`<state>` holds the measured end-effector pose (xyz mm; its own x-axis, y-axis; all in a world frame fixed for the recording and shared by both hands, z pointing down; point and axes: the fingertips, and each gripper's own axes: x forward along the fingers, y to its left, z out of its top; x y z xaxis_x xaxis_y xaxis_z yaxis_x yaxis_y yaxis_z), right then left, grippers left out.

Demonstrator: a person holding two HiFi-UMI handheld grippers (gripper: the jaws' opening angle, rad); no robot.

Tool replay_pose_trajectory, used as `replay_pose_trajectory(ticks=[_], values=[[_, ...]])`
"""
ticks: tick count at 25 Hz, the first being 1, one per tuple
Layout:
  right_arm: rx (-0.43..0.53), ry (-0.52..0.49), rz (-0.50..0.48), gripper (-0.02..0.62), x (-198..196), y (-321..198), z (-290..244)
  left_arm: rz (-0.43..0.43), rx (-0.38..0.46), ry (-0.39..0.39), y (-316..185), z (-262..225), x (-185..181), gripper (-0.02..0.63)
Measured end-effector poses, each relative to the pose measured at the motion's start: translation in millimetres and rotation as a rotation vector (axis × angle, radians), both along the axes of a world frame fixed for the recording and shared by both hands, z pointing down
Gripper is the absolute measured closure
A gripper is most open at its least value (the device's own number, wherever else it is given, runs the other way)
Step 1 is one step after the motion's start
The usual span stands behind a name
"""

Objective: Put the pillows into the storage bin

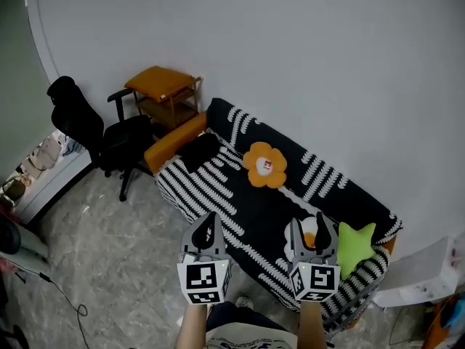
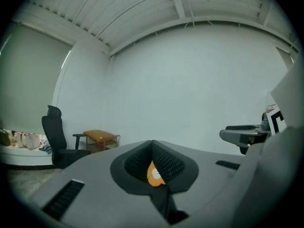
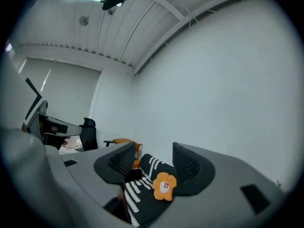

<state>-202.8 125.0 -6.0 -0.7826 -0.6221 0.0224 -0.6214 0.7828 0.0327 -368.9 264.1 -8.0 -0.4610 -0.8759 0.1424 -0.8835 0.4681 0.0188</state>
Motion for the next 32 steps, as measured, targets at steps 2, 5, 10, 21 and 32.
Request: replay_pose_trajectory(ticks=[2, 5, 10, 21, 32], values=[[-0.016, 0.0, -0.007, 0.333, -9, -13, 6, -0.011, -0.014, 0.008, -10, 6, -9, 0.592], [-0.033, 0.004, -0.016, 0.333, -20, -27, 15, -0.03, -0.034, 0.021, -21, 17, -20, 0.592], [-0.054, 0.015, -0.023, 0.333, -38, -54, 30, -0.043, -0.049, 0.034, -46, 30, -40, 0.592], [-0.064, 0.019, 0.037, 0.333, -110, -132, 45, -0.007, -0.038, 0.048, -127, 42, -125, 0.592], [-0.087, 0.06, 0.133, 0.333, -214, -219, 53, 0.087, -0.055, 0.059, -230, 40, -246, 0.591]])
